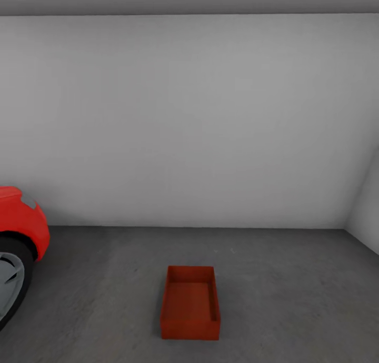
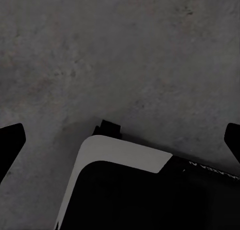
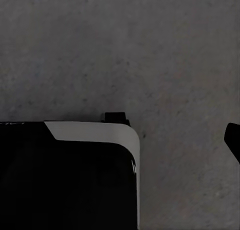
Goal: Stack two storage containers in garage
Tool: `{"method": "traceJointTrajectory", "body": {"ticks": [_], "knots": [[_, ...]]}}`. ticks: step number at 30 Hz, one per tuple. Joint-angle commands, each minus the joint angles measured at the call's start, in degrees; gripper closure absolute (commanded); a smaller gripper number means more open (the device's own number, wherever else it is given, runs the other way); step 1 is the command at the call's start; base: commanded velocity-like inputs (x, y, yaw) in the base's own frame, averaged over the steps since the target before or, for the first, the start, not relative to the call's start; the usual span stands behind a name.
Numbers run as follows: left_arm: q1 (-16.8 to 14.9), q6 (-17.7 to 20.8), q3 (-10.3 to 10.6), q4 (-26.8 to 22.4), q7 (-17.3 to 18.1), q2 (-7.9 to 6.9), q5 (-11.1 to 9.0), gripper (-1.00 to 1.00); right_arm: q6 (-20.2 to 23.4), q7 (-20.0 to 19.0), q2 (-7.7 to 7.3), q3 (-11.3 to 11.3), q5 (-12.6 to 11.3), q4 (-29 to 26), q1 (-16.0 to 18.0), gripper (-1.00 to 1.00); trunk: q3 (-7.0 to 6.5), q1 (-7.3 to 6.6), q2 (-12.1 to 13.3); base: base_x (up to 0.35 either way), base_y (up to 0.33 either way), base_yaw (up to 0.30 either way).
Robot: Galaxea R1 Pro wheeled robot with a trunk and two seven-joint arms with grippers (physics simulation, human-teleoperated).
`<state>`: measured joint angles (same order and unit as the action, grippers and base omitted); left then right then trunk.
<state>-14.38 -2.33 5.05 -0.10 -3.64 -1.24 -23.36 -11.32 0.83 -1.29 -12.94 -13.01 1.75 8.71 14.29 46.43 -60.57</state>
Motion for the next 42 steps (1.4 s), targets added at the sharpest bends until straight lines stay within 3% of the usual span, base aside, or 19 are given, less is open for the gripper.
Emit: {"method": "traceJointTrajectory", "body": {"ticks": [1, 23, 42], "knots": [[-0.03, -0.13, 0.49, 0.01, -0.14, 0.01, -0.45, -1.0, -0.35, 0.01, 0.0, -0.55, -0.42, 0.18, 0.08, -1.0, 0.07, 0.0, -0.05, 0.0, 0.0, 0.0], [-0.03, -0.13, 0.49, 0.01, -0.14, 0.01, -0.38, -1.0, -0.77, 0.23, -0.02, -0.66, -0.58, 0.18, 0.09, -1.0, 0.02, 0.0, -0.05, 0.0, 0.0, -0.006], [-0.03, -0.13, 0.49, 0.01, -0.07, 0.13, -0.23, -1.0, -0.81, 0.36, -0.02, -0.6, -0.78, 0.18, 0.08, -1.0, -0.85, 0.0, -0.05, 0.0, 0.0, -0.223]]}}
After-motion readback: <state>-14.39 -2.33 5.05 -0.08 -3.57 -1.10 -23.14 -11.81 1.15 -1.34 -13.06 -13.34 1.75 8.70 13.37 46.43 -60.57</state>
